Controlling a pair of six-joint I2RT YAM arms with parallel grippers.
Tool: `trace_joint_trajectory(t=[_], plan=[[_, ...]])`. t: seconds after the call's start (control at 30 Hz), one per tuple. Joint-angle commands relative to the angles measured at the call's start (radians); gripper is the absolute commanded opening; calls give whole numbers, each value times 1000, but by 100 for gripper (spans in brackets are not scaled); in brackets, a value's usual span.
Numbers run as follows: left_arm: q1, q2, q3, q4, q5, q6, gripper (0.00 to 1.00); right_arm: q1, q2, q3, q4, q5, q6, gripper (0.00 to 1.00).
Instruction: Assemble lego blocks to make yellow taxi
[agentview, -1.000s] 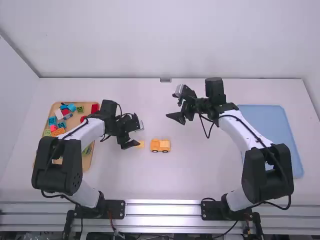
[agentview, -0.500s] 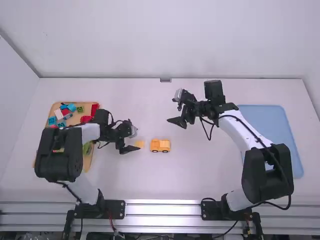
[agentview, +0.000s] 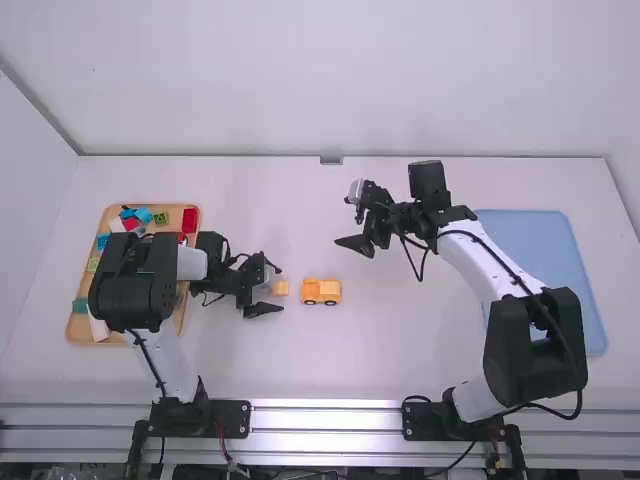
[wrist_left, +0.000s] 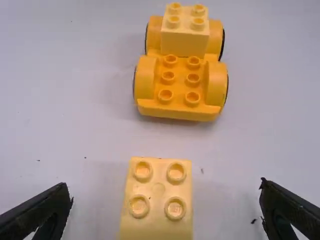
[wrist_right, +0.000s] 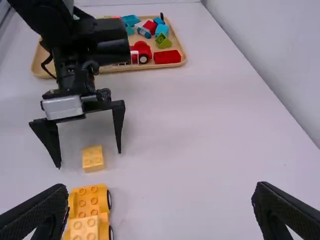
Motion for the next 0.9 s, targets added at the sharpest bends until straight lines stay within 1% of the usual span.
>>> trace_joint_trajectory(t=[0.0,0.03,0.1,0.13,0.2,0.27,0.3,0.33,0.47,0.53,0.67,0.73,0.83,0.87], plan=[[5,16,6,-2,48,54,87,-3,-3,-2,0,-10,-3,98],[2,22,6,6,48,51,81,-3,-3,-2,2,-10,-3,98],[0,29,6,25,44,23,79,-3,-3,-2,8,-10,-3,98],[0,30,7,31,43,12,76,-3,-3,-2,8,-10,0,98],[0,31,7,33,43,10,65,-3,-3,-2,8,-10,0,98],[0,31,6,37,43,14,52,-1,-3,-2,8,-10,1,98],[0,31,6,36,40,13,47,-2,-3,-2,8,-10,2,98],[0,31,6,34,39,13,44,-3,-3,-2,8,-10,3,98],[0,31,0,33,11,13,44,-3,-3,-2,9,-10,5,98],[0,31,-7,34,-10,13,46,-3,-3,-2,8,-10,5,98],[0,31,-23,61,-12,9,46,-3,-3,-2,8,-10,5,98],[0,31,-30,74,-10,10,39,-3,-3,-2,8,-10,4,98],[0,31,-29,76,-9,10,21,-3,-3,-2,10,-1,4,98],[0,31,-24,69,-10,10,14,-3,-3,-2,15,15,5,98]])
